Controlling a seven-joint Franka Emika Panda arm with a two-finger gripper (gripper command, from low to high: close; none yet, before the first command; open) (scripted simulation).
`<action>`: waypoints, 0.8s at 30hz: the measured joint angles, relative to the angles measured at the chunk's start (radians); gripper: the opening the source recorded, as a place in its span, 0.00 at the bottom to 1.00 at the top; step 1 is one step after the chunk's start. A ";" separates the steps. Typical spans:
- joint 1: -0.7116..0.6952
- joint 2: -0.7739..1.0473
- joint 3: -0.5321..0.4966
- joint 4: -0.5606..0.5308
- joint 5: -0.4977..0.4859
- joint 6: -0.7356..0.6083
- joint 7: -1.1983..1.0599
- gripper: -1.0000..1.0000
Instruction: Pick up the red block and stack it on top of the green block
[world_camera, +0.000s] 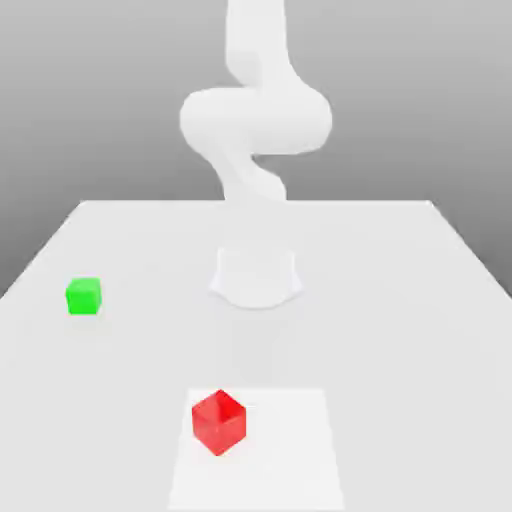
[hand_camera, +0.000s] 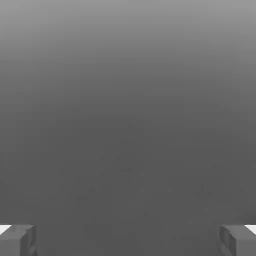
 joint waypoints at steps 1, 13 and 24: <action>-0.004 0.042 -0.004 -0.022 0.016 0.023 0.022 0.50; -0.061 0.489 0.012 -0.254 0.094 0.272 0.324 0.50; -0.099 0.875 -0.002 -0.376 -0.032 0.539 0.626 0.50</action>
